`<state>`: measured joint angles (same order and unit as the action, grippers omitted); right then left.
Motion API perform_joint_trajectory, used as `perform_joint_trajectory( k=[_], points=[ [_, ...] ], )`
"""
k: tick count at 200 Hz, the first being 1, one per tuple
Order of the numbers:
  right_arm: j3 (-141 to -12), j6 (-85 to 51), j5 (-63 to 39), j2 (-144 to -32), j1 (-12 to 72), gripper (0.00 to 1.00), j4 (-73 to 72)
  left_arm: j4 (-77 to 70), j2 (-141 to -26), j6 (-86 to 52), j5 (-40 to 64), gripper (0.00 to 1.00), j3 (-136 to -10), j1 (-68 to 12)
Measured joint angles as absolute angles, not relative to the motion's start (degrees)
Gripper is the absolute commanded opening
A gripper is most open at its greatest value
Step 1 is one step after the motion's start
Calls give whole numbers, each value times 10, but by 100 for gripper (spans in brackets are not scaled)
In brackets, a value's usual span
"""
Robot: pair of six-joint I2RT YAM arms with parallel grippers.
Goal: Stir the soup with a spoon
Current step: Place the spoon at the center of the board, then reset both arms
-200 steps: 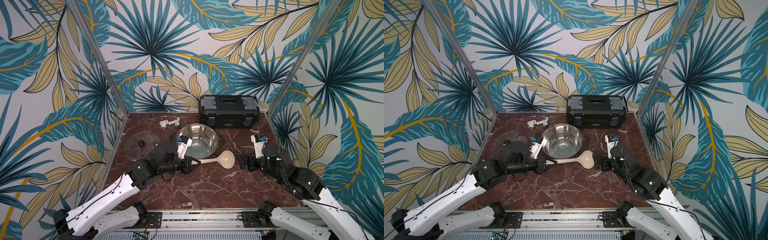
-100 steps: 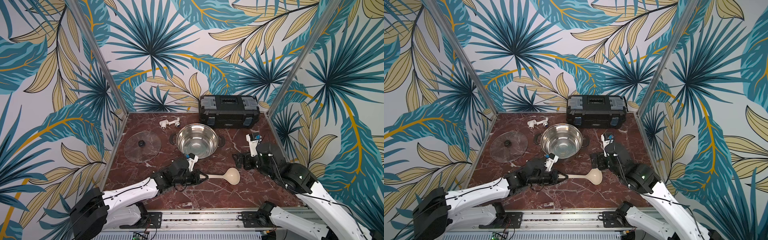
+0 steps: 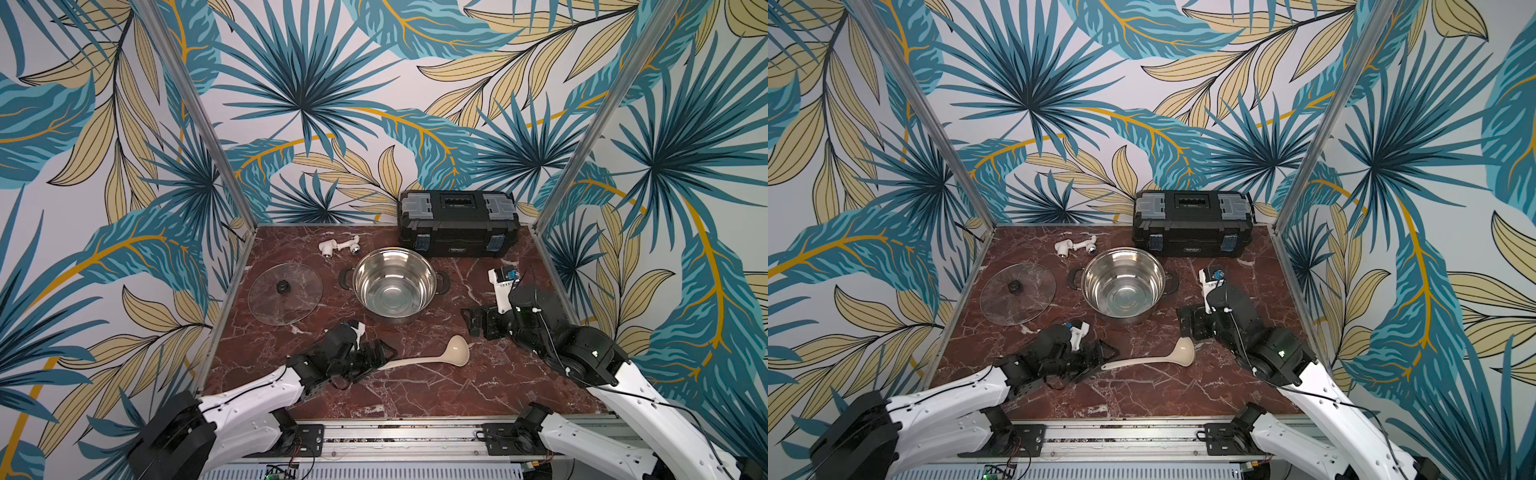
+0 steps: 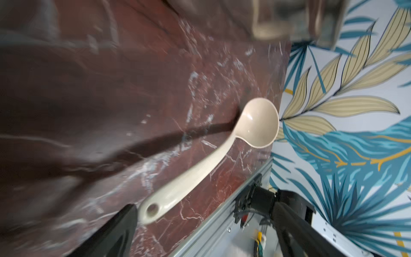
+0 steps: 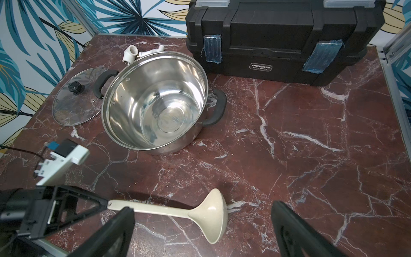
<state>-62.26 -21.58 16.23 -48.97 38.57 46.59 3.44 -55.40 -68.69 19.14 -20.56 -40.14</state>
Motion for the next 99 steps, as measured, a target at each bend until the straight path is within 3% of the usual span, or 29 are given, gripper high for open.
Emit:
perform_joint_trajectory(
  k=[41,99],
  points=[
    [-602,-215,179,-490,386,99,443,261,-398,-584,124,100,-241,-302],
    [-596,-179,228,-556,386,100,371,393,-492,-370,2,100,-517,-295]
  ],
)
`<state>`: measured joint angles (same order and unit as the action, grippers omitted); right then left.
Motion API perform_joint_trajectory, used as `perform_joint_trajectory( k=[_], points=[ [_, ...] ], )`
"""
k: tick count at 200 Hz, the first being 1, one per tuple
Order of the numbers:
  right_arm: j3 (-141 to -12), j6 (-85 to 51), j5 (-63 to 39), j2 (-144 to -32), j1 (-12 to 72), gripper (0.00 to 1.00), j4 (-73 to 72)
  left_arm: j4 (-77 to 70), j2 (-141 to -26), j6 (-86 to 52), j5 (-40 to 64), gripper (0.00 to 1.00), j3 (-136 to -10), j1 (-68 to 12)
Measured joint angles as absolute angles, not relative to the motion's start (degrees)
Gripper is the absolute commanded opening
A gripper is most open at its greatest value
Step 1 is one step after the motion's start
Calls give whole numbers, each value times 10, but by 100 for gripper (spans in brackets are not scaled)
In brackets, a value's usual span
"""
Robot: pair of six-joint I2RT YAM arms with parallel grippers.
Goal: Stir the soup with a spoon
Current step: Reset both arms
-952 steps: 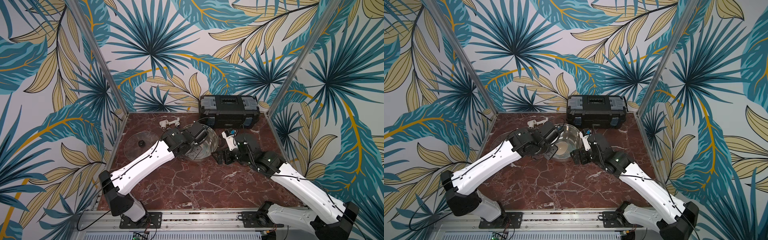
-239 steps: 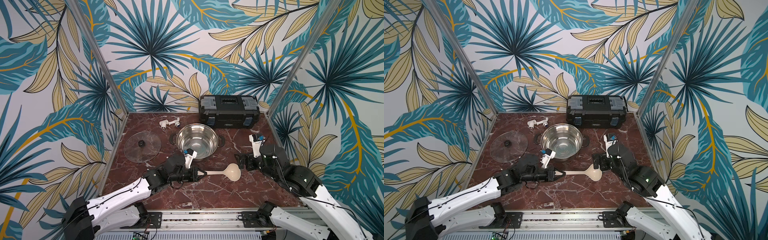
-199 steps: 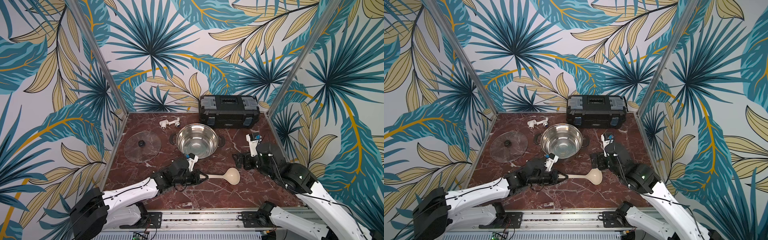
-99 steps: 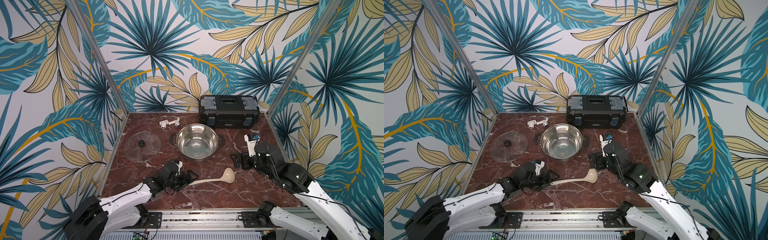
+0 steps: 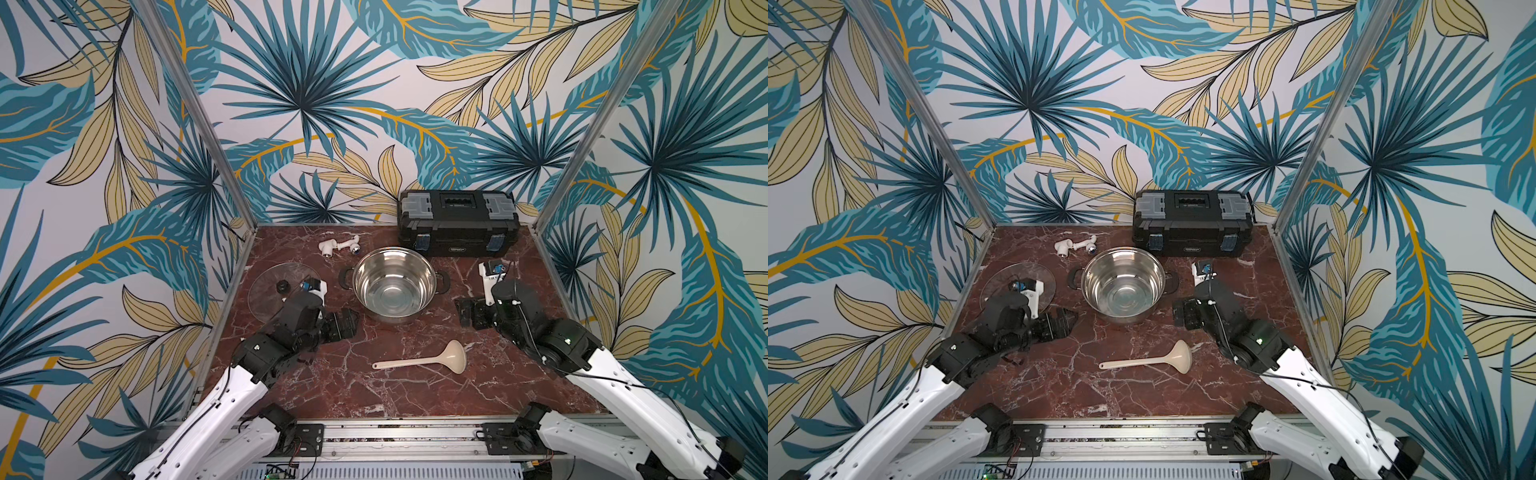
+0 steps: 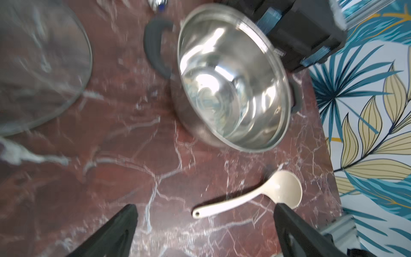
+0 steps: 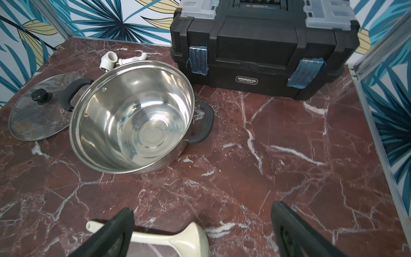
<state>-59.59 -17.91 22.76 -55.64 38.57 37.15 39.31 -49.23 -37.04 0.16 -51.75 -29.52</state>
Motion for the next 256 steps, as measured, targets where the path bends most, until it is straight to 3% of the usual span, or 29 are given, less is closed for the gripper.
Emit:
perform_joint_trajectory(
  k=[48,73,105,145,205,256],
  points=[
    [-527,-59,316,-586,352,99,178,286,-538,-199,-107,100,-605,-291],
    [-463,6,310,-590,244,100,66,190,-545,-121,-182,100,-565,-253],
    [-393,29,303,-624,109,100,-46,84,-561,-100,-223,100,-423,-123],
    [-271,25,243,-702,63,100,-197,-22,-667,-94,-225,100,-291,-28],
    [-222,15,163,-854,57,100,-462,-272,-837,-33,-152,100,-280,-22],
    [-222,10,119,-868,41,100,-488,-422,-881,20,-59,100,-240,-26]
  ],
)
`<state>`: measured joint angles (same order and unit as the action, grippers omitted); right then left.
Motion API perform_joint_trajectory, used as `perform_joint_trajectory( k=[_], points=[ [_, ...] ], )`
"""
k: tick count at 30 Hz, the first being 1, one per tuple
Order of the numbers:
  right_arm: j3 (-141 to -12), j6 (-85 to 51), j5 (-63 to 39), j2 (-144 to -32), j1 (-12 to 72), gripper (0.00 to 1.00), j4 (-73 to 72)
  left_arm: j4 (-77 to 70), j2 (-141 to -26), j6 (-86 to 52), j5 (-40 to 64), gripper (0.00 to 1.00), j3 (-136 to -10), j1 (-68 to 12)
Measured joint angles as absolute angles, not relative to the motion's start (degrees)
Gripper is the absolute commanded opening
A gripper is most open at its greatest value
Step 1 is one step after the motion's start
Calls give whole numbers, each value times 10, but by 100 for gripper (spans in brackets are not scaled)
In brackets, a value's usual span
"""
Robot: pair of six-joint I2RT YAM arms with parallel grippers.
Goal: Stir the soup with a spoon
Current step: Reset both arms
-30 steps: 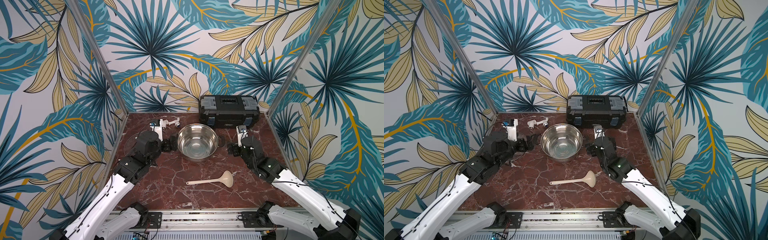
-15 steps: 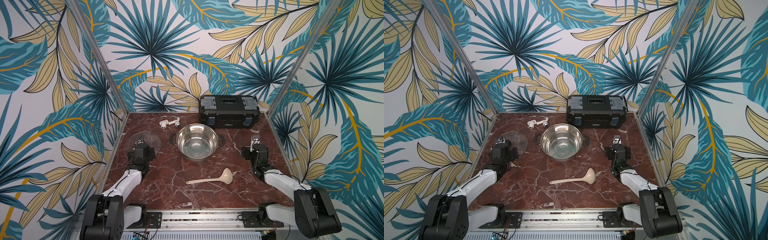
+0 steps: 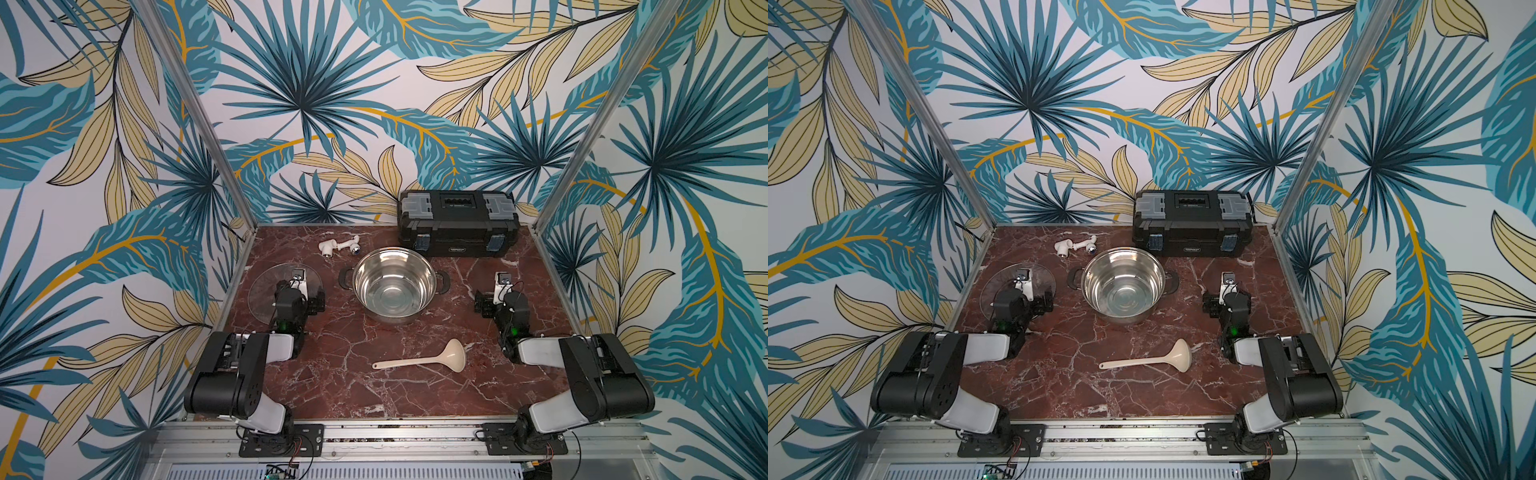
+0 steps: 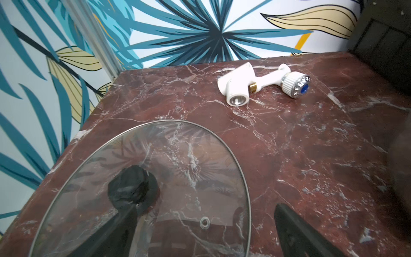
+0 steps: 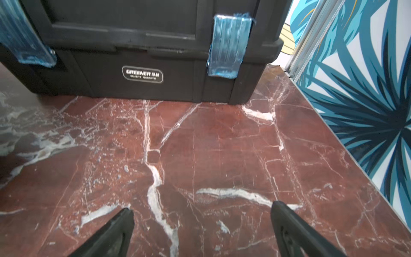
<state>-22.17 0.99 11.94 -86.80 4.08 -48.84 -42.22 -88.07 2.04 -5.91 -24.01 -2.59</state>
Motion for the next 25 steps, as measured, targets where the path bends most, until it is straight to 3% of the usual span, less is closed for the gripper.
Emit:
perform_joint_trajectory(
  k=[25],
  points=[
    [-228,-11,110,-868,25,100,-490,-447,-877,34,-35,100,-240,-26]
  ],
)
